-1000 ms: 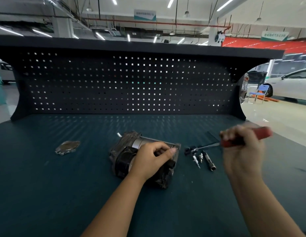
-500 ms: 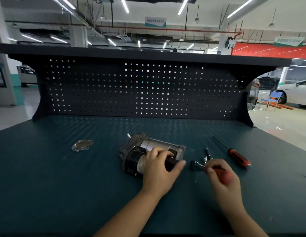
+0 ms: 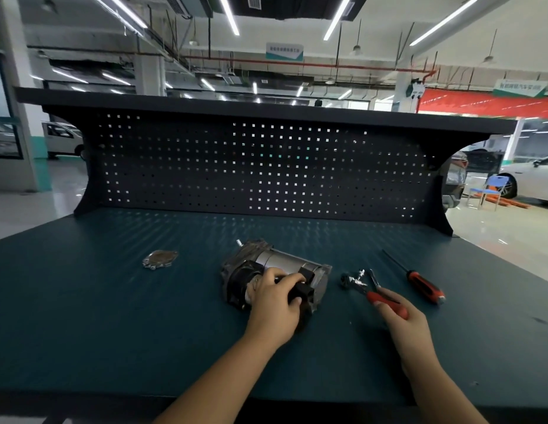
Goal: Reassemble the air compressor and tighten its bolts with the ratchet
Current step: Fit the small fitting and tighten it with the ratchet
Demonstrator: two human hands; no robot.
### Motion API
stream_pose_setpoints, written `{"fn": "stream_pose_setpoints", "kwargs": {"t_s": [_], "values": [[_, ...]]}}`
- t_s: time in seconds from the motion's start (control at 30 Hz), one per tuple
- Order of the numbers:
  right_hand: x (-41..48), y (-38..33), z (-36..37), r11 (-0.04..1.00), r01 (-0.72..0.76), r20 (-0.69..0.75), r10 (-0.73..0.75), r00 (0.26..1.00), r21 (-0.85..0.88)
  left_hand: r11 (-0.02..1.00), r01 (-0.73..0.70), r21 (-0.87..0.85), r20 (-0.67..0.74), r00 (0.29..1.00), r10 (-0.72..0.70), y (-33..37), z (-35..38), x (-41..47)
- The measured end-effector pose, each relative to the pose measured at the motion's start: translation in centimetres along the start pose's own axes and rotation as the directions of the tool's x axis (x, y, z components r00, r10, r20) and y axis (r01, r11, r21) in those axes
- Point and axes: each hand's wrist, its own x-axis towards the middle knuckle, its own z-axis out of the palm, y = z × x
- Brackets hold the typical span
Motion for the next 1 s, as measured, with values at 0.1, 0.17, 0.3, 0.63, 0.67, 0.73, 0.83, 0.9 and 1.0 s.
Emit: {"fn": "stream_pose_setpoints", "kwargs": {"t_s": [0.1,0.17,0.3,0.63,0.67,0.73,0.83,0.9,1.0], "values": [[-0.3,0.0,0.1,0.994,0.006,0.032,-0.002,0.999,-0.111,0.997,-0.017,-0.081,0.119,0.993,0.027,-1.8,-2.6,0.1],[-0.3,0.1,0.0,0.981,0.009,0.04,-0.001,0.999,-0.192,0.989,-0.044,-0.139,0.158,0.985,0.066,-3.2,-4.5,0.0],[-0.2,0.3,0.1,0.941,0.023,0.047,-0.008,0.999,-0.338,0.984,-0.021,-0.177,0.169,0.984,0.051,-6.3,-8.0,0.0],[-0.1,0.4,0.5,0.935,0.004,0.043,0.012,0.999,-0.355,0.977,0.196,-0.083,0.25,0.953,-0.17,-11.7,-12.9,1.4],[0.0,0.4,0.4,0.934,0.004,0.042,0.012,0.999,-0.356,0.971,0.24,-0.012,0.287,0.931,-0.227,-11.9,-13.4,1.5],[0.1,0.5,0.5,0.932,0.009,0.042,0.006,0.999,-0.361,0.944,0.246,0.22,0.218,0.931,-0.293,-11.6,-14.2,1.7],[0.2,0.5,0.8,0.923,0.031,0.057,-0.01,0.998,-0.384,0.952,0.167,0.258,-0.194,0.974,-0.118,-7.7,-13.5,1.6],[0.2,0.5,0.9,0.911,0.038,0.08,-0.006,0.997,-0.411,0.97,0.098,0.221,-0.196,0.979,-0.054,-3.5,-11.5,1.7],[0.1,0.4,0.8,0.91,0.035,0.089,0.003,0.996,-0.414,0.828,0.073,0.557,0.052,0.991,-0.122,0.4,-7.3,2.7]]}}
